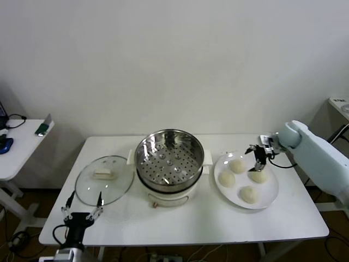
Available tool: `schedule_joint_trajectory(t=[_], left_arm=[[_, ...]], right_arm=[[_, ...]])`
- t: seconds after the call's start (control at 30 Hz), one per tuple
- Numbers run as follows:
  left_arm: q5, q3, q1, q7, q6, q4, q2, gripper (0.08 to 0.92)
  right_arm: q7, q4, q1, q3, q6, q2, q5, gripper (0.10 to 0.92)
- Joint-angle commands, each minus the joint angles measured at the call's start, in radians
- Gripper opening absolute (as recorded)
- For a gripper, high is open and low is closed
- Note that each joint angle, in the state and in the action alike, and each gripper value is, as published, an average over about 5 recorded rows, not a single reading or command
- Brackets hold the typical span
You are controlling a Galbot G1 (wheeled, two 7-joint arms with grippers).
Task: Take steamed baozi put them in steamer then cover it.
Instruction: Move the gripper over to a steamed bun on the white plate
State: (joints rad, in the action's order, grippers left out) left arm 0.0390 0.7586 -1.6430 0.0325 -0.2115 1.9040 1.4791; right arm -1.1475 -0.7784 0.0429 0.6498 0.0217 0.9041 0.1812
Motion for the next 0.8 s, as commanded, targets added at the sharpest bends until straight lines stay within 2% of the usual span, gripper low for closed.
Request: schedule_joint_trajectory(t=[0.03,0.53,0.8], left_arm=[[0.001,-0.003,0.005,-0.001,0.009,0.002,-0.001,0.823],[0.006,-0.006,0.026,-0.001,0.023,-0.01,0.001,0.823],[0.011,-0.005,0.026,0.002,0.016,-0.015,-0.001,0.823]], right_arm=[[-0.041,0.219,0.115,0.14,0.032,0.139,0.058,0.823],[-0.008,0.389,0.047,0.012,0.091,0.31,0.17,0.823],[0.001,0.434,0.036,-0.032,0.109,0.344,0.24,0.823]])
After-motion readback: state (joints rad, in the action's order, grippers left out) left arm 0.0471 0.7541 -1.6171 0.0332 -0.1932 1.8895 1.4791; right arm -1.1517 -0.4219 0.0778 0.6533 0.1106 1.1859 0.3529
